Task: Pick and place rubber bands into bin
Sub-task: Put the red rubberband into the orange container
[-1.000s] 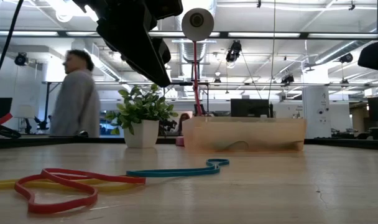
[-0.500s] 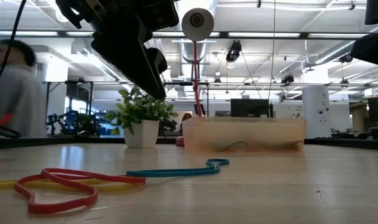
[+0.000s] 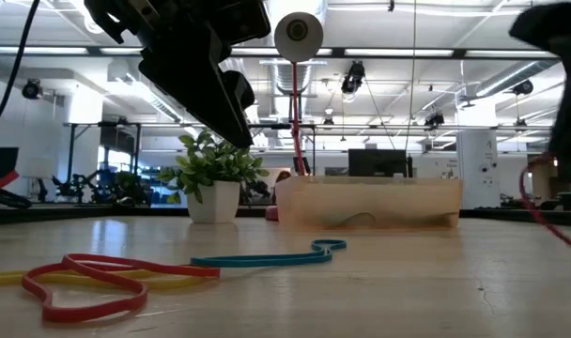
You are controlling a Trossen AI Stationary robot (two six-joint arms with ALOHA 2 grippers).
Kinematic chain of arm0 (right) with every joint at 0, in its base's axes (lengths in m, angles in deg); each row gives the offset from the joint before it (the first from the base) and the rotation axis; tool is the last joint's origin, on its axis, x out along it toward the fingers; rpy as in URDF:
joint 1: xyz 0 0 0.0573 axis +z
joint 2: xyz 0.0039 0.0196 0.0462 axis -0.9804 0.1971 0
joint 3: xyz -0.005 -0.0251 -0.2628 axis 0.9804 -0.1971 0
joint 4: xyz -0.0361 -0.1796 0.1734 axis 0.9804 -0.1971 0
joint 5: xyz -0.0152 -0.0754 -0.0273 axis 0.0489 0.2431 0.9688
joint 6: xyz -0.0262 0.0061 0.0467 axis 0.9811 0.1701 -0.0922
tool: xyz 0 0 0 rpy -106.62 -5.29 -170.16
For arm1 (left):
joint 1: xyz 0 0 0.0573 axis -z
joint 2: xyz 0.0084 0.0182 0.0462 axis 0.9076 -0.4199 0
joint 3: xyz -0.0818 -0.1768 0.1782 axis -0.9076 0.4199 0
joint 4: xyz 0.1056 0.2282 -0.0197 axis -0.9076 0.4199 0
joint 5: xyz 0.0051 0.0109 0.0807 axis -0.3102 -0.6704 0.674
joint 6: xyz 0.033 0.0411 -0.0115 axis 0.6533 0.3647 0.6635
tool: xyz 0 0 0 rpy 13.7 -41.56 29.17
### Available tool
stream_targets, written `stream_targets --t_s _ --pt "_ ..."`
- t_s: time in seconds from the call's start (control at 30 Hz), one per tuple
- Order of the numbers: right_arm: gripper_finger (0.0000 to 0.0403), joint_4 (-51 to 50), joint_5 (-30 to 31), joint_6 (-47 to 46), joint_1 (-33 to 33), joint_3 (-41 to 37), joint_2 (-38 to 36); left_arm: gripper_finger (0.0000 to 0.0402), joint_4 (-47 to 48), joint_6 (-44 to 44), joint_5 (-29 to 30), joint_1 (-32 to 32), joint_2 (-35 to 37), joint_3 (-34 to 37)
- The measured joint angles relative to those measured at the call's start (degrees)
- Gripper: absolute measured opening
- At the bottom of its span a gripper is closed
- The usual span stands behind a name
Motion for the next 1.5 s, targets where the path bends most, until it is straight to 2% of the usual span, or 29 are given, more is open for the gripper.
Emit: stream_targets --t_s 0.4,0.67,1.13,1.5 --pt "0.0008 -14.4 10.43 0.03 -2.29 8.92 -0.07 0.0134 -0.2 2.68 0.0 0.0 0.07 -0.05" --pt "0.0008 -21.55 17.88 1.61 -6.08 14.53 -0.09 0.0134 -0.26 2.75 0.0 0.0 0.08 -0.07" --pt "0.0008 -22.89 25.03 12.26 -20.17 20.57 -1.81 0.0134 0.45 4.19 -0.02 -0.01 0.09 -0.13" --pt "0.0008 -22.64 25.58 15.62 -33.01 19.85 -6.33 0.0134 13.13 3.83 -0.15 0.0 0.23 -0.13"
